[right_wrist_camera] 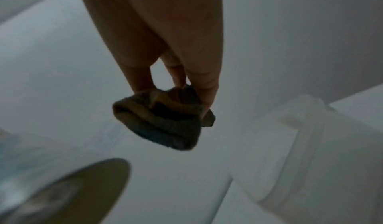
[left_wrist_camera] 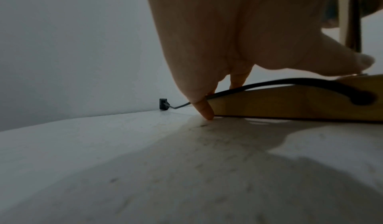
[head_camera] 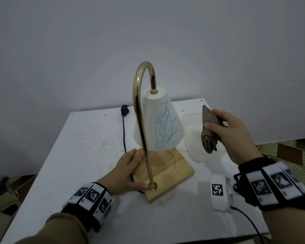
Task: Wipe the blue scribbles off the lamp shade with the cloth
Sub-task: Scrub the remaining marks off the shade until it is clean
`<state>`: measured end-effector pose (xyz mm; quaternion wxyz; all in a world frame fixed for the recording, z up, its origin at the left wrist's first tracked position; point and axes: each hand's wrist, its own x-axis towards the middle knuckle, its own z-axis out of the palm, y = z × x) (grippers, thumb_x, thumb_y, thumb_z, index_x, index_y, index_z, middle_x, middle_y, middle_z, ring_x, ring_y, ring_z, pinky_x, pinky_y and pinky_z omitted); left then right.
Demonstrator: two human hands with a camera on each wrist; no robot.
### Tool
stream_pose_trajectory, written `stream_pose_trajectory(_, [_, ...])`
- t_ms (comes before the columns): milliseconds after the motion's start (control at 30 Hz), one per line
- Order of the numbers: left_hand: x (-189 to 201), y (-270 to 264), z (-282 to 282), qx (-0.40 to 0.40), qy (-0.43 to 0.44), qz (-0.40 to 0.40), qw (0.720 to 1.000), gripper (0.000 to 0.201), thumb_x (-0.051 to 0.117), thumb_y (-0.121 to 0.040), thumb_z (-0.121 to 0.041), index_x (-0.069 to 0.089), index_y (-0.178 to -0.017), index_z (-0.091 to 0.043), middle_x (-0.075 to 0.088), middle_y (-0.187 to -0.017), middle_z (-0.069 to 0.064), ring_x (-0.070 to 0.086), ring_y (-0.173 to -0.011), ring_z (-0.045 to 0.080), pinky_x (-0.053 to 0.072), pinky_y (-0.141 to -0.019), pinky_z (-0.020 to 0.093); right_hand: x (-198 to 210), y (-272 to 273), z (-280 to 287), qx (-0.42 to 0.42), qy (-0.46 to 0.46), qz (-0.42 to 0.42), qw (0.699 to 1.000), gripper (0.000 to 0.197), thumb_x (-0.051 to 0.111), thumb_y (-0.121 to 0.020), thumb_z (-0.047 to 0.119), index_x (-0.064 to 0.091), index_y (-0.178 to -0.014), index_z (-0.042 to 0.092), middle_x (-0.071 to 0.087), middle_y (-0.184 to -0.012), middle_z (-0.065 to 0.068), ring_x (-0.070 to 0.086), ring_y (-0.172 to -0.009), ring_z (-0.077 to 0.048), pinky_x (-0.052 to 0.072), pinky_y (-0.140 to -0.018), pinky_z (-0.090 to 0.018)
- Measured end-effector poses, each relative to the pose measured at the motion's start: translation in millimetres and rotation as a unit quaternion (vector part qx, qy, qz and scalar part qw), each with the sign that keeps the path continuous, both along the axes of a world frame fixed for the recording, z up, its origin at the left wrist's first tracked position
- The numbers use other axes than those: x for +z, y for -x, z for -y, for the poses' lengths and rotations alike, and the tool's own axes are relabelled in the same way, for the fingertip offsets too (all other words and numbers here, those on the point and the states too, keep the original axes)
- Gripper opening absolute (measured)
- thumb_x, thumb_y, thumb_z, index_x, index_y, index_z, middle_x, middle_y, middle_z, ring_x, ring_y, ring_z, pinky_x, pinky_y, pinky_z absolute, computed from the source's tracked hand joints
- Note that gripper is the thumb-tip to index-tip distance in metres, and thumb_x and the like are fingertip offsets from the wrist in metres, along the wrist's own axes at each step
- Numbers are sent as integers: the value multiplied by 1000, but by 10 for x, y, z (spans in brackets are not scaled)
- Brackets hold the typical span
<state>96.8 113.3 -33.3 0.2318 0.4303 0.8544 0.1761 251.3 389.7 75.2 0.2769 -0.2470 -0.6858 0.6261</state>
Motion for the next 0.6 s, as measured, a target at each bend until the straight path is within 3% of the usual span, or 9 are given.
stream_pose_trajectory(100, [20, -95, 10, 5, 15, 1, 1000, 131, 48, -46, -94, -2, -150, -32, -13, -155, -10, -14, -144, 14, 7, -120, 43, 85, -152, 256, 5, 67, -76, 995, 42, 63, -86, 8, 55, -125, 19, 61, -119, 1, 62, -104, -13, 49, -86, -29])
stream_pose_trajectory(233, [-21, -297, -33, 21, 18, -9, 1000, 135, 45, -46, -94, -14, -148, -29, -25, -153, -12, -31, -139, 14, -2, -119, 43, 169, -180, 626, -3, 96, -134, 986, 33, 61, -87, 14, 60, -120, 21, 62, -118, 1, 62, -105, -12, 49, -80, -26])
stream_pose_trajectory(333, [-81, -395, -44, 45, -42, -15, 998, 127, 46, -55, -91, -7, -150, -27, -17, -155, -15, -23, -142, 12, 5, -120, 44, 181, -96, 851, -37, 51, -143, 988, 32, 62, -86, 15, 60, -117, 24, 59, -117, 0, 59, -106, -8, 50, -87, -26])
stream_pose_trajectory(467, [-101, -405, -44, 60, -35, -21, 997, 123, 46, -58, -89, -1, -151, -23, -11, -156, -15, -16, -144, 8, 9, -120, 41, 115, 2, 1012, -80, -56, -137, 986, 38, 59, -89, 17, 54, -126, 19, 50, -108, 9, 48, -91, 19, 37, -77, 1])
stream_pose_trajectory(600, [-66, -415, -61, 65, -33, -14, 997, 127, 44, -54, -92, 0, -151, -22, -9, -157, -13, -13, -145, 10, 9, -120, 39, 73, 67, 995, -99, -129, -88, 983, 41, 51, -94, 25, 50, -133, 13, 51, -108, 7, 45, -96, 19, 31, -77, 6])
